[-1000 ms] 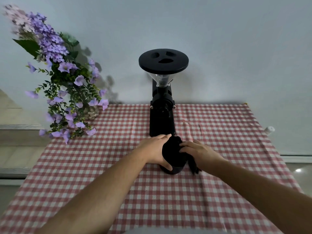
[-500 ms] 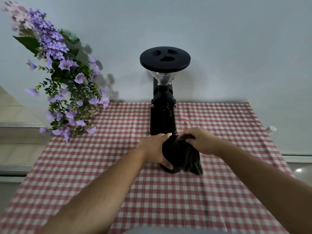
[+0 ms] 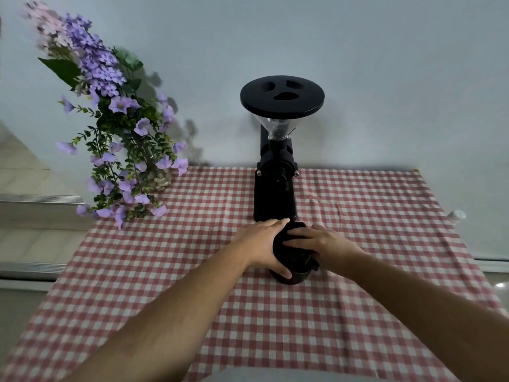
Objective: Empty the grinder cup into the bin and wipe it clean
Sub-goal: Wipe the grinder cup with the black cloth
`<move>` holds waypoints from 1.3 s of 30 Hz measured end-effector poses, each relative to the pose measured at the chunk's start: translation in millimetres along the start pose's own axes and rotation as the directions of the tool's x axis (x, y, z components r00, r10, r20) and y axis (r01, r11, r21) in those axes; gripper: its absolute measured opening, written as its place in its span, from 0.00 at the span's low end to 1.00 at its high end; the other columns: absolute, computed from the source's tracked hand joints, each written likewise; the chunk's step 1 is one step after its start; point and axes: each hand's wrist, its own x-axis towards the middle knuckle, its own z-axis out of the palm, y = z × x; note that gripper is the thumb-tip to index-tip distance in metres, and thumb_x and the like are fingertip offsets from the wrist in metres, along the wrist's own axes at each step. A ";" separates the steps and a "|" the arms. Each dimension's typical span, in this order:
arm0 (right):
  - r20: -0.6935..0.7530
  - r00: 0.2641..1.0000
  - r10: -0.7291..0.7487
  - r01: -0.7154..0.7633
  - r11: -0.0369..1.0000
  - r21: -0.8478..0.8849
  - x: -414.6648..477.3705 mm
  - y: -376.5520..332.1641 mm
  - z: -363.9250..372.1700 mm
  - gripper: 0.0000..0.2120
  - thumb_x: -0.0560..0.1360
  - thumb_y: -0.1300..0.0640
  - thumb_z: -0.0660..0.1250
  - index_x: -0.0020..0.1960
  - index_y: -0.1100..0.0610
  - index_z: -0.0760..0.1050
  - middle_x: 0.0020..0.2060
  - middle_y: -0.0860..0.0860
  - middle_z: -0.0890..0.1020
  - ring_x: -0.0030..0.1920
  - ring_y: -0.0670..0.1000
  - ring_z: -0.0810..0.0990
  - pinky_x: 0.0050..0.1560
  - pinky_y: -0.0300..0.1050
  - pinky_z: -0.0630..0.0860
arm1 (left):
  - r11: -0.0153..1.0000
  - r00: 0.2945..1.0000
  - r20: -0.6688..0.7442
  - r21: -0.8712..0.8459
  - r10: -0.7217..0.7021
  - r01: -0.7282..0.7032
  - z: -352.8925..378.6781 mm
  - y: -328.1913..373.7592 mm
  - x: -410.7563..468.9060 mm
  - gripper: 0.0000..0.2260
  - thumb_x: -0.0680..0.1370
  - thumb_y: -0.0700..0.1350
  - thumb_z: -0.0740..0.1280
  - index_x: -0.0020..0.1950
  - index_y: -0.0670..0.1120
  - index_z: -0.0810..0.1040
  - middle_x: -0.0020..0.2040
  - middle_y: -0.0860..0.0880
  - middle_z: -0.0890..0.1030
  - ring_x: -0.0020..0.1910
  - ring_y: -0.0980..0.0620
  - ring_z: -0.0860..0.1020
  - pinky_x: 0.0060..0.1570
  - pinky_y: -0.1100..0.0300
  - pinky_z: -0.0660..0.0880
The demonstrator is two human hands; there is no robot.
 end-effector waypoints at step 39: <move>-0.016 0.981 0.192 -0.192 0.981 0.022 -8.0 -12.2 3.9 0.30 0.76 0.64 0.63 0.74 0.46 0.59 0.75 0.45 0.59 0.72 0.52 0.58 0.70 0.49 0.65 | 1.000 1.000 0.008 -0.006 -0.005 0.005 0.2 1.0 -1.5 0.59 0.56 0.75 0.71 0.78 0.59 0.45 0.79 0.56 0.57 0.74 0.50 0.62 0.62 0.50 0.68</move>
